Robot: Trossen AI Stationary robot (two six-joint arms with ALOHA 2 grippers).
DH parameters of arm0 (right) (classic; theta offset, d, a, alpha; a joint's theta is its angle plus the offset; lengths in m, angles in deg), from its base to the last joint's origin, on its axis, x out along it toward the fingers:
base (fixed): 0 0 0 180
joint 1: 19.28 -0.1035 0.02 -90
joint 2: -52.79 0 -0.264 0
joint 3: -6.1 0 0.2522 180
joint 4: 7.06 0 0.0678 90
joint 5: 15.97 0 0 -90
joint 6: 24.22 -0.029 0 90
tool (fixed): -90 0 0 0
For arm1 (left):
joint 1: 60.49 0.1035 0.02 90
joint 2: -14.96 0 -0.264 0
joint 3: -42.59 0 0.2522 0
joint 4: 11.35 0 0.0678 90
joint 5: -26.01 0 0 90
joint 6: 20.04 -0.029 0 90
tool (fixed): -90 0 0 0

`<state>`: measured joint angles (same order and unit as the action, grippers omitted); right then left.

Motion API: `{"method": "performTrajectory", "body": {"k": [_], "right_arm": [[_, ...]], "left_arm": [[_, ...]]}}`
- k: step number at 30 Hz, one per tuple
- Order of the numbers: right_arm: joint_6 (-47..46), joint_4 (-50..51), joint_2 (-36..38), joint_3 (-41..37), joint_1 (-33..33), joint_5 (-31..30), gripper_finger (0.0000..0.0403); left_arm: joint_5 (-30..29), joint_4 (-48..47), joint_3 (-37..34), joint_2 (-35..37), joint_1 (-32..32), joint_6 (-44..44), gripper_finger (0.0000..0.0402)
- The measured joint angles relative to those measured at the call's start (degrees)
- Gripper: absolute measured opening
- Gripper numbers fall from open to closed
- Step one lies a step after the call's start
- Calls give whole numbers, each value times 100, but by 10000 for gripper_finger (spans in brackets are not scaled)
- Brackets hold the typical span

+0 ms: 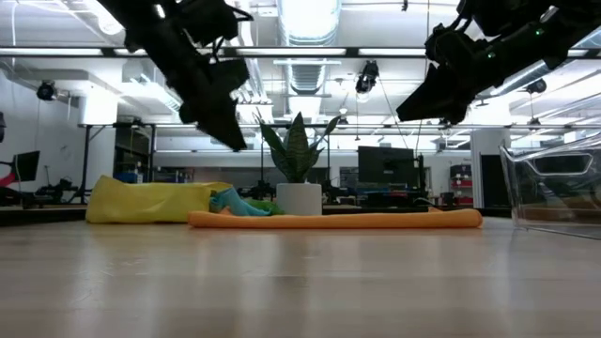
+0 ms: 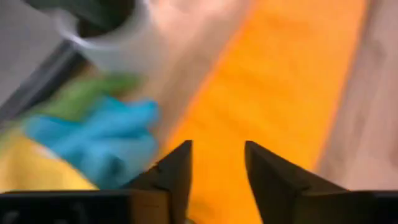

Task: Roll microfiber towels into tight, uniform cylinder then place into a basket
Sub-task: Adjust the orange microfiber cloth

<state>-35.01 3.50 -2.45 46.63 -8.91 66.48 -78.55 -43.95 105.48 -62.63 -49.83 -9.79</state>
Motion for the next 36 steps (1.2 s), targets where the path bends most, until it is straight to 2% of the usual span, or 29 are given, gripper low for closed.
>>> {"method": "performTrajectory", "body": {"k": [3,5,7,9,16,20,27,32,36], "right_arm": [[-230,326,-264,140,12,-6,81],[-311,1030,-651,537,28,-101,46],[-334,1917,-1203,1043,42,-263,19],[-285,2530,-1840,1525,44,-425,14],[33,4152,-3817,2843,52,-410,9],[79,4413,-4428,3254,50,-419,9],[-60,4470,-5031,3521,33,-449,8],[-288,4456,-5208,3512,-125,-530,8],[-520,4419,-5151,3499,-383,-581,8]], "left_arm": [[-134,335,-162,-314,-476,201,36],[-213,724,-235,-528,-611,286,11],[-230,956,-248,-755,-620,273,7],[-299,1057,-235,-990,-532,267,2],[-402,1113,-227,-1653,-205,251,0],[-420,1113,-248,-1878,-175,254,0],[-494,1185,-322,-2128,-232,287,0],[-508,1107,-413,-2075,-386,395,0],[-431,608,-427,-1888,-636,620,0]]}}
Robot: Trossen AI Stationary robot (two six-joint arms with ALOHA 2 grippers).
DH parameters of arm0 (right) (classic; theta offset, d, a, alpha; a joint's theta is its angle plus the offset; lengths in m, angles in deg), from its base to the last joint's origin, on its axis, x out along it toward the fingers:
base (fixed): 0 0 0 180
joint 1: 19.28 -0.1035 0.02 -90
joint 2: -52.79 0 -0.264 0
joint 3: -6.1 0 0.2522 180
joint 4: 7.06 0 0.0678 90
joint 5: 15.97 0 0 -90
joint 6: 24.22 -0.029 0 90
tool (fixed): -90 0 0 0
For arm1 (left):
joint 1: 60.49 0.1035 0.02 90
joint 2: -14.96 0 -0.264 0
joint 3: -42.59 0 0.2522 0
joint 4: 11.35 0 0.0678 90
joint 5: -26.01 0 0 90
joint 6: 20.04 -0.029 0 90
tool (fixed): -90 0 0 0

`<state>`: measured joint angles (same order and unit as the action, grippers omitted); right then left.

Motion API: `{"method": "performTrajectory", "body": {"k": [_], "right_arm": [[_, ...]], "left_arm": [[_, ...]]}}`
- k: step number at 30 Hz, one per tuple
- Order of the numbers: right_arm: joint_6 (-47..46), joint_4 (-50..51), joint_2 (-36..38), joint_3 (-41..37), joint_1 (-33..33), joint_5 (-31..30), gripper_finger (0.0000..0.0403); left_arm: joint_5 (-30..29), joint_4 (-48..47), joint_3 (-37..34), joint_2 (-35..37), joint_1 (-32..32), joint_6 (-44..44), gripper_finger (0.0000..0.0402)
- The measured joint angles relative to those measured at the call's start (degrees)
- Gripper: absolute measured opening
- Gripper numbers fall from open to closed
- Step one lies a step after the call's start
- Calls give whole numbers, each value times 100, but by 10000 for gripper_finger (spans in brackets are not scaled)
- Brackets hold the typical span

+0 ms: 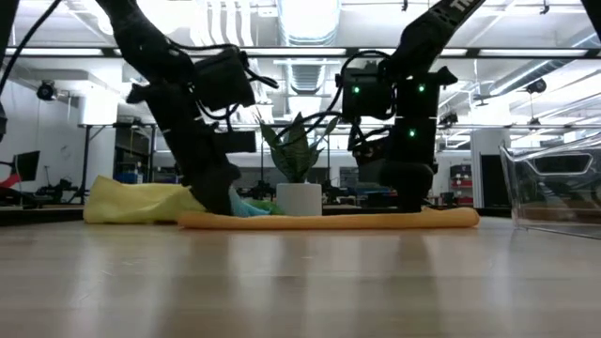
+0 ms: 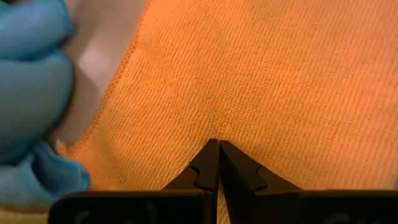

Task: Roll microfiber towels into tight, uniform cylinder then place into a basket
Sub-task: Adjust the orange microfiber cloth

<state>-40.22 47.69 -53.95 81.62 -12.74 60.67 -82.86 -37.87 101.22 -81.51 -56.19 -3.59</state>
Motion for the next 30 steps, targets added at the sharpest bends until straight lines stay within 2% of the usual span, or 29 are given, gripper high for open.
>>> {"method": "performTrajectory", "body": {"k": [8,16,21,30], "right_arm": [[-551,-243,57,-14,-699,177,8],[-1103,-534,48,18,-1521,375,8],[-1353,-693,-5,147,-1960,440,8],[-1362,-785,-21,390,-2249,336,8]], "left_arm": [[23,-867,-18,256,-770,752,0],[-152,-1219,-23,271,-1644,1667,0],[-373,-1500,-23,272,-1976,2324,0],[-531,-1565,3,363,-2237,2720,0]]}}
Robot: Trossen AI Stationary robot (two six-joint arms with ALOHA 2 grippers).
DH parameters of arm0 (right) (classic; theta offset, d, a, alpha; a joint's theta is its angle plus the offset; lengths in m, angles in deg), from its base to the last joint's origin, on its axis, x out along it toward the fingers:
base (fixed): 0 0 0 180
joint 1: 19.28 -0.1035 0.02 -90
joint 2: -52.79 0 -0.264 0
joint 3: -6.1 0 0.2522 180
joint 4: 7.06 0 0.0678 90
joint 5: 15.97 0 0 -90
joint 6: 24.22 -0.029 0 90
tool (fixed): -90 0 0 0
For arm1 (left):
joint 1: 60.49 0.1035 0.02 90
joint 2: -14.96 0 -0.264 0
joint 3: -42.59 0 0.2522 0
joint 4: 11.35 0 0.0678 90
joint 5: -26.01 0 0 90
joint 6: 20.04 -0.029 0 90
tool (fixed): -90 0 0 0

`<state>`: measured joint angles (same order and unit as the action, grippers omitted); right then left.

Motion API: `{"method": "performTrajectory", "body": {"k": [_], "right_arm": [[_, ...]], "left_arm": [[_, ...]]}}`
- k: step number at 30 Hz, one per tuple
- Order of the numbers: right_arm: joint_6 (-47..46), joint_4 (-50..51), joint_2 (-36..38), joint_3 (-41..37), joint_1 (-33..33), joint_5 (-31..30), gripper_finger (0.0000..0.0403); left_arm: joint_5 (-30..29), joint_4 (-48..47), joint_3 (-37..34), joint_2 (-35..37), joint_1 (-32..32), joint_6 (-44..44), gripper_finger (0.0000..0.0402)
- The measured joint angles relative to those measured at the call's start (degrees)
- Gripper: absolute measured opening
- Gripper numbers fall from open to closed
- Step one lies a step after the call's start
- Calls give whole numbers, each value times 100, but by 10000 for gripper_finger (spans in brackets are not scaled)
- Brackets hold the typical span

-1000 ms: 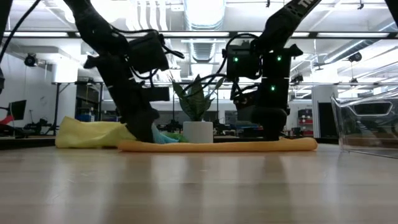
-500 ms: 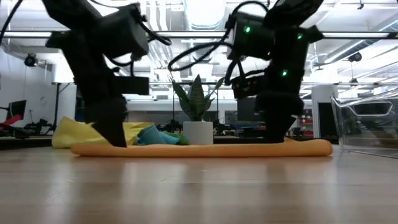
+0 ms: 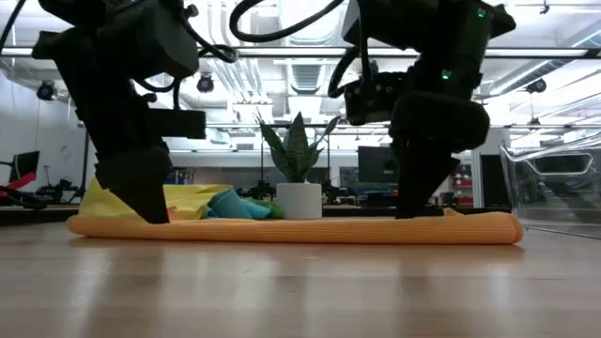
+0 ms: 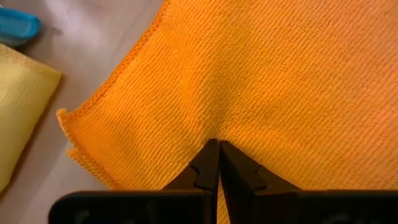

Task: Roll microfiber towels into tight, uniform cylinder then place into a basket
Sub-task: Adjust the orange microfiber cloth, then move the transparent bin from middle right to the top right on the table

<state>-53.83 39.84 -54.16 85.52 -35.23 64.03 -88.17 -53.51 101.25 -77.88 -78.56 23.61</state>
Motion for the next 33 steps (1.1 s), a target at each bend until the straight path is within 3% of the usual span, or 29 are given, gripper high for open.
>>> {"method": "performTrajectory", "body": {"k": [22,33], "right_arm": [[10,252,34,-224,7,-342,9],[114,384,670,-328,7,-708,9]], "left_arm": [[465,546,46,9,-433,1145,0],[-496,-276,75,718,-404,860,0]]}}
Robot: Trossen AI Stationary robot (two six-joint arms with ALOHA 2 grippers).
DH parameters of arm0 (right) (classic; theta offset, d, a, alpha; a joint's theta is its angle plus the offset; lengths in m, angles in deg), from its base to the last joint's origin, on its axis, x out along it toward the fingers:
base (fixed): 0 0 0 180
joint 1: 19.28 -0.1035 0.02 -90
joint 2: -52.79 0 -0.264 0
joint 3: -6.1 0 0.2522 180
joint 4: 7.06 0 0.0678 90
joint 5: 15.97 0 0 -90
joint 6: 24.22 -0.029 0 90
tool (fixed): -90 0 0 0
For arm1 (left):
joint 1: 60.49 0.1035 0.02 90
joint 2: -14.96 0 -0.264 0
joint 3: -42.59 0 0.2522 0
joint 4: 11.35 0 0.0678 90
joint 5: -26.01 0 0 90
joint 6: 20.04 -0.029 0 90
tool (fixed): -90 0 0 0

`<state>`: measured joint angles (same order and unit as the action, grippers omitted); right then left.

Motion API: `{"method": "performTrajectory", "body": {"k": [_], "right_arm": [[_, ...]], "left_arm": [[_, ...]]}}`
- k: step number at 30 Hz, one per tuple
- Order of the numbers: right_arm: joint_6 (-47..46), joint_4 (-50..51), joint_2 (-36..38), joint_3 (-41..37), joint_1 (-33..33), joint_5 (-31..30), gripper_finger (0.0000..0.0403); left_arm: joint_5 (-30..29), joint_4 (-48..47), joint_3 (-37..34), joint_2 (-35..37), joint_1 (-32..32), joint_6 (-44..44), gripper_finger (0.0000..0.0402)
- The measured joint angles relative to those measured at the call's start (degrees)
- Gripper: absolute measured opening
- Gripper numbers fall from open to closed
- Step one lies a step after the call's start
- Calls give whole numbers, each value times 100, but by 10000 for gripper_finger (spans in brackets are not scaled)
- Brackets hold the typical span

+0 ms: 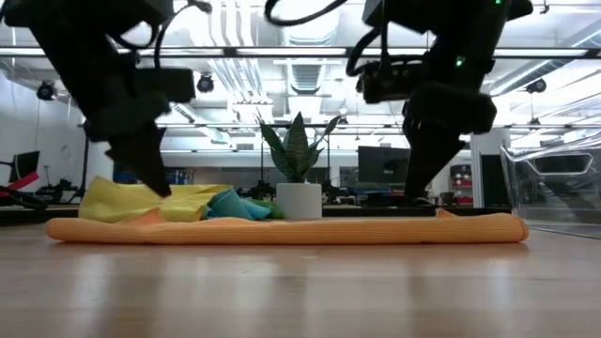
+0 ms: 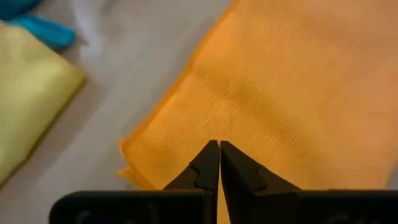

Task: Roll microfiber towels into tight, uniform cylinder then place into a basket
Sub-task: Move the transparent bin from middle right to the top right on the table

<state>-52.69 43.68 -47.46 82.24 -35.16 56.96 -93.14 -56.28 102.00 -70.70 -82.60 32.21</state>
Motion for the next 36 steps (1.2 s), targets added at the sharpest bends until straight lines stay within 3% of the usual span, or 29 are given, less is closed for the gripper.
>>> {"method": "performTrajectory", "body": {"k": [3,10,14,16,20,22,28,30,32,36], "right_arm": [[-95,9,212,-163,0,-89,9],[-328,-48,708,-631,-6,-216,9],[-358,-327,1162,-939,-41,-811,9],[-347,-611,1438,-1158,-65,-1165,9],[-60,-1704,2132,-1783,-73,-1442,9],[237,-2390,2450,-2132,-73,-1421,9],[1174,-4220,3183,-2965,-33,-1403,9],[1411,-4659,3373,-3145,21,-1380,9],[1586,-4940,3514,-3239,116,-1134,9],[1648,-4962,3668,-3295,381,181,9]], "left_arm": [[-301,-56,-9,191,-2,-18,0],[-2338,95,-101,536,-1,-633,0],[-2543,1162,-228,656,110,-1836,0],[-2086,2212,-416,731,226,-2718,0],[-58,4554,-886,843,695,-4306,0],[663,5341,-1093,874,980,-4737,0],[1156,6775,-1539,1076,1636,-5296,0],[1646,7183,-1699,1165,1748,-5432,0],[2188,7639,-1890,1243,1809,-5558,0],[3228,8061,-2157,1365,1878,-5737,0]]}}
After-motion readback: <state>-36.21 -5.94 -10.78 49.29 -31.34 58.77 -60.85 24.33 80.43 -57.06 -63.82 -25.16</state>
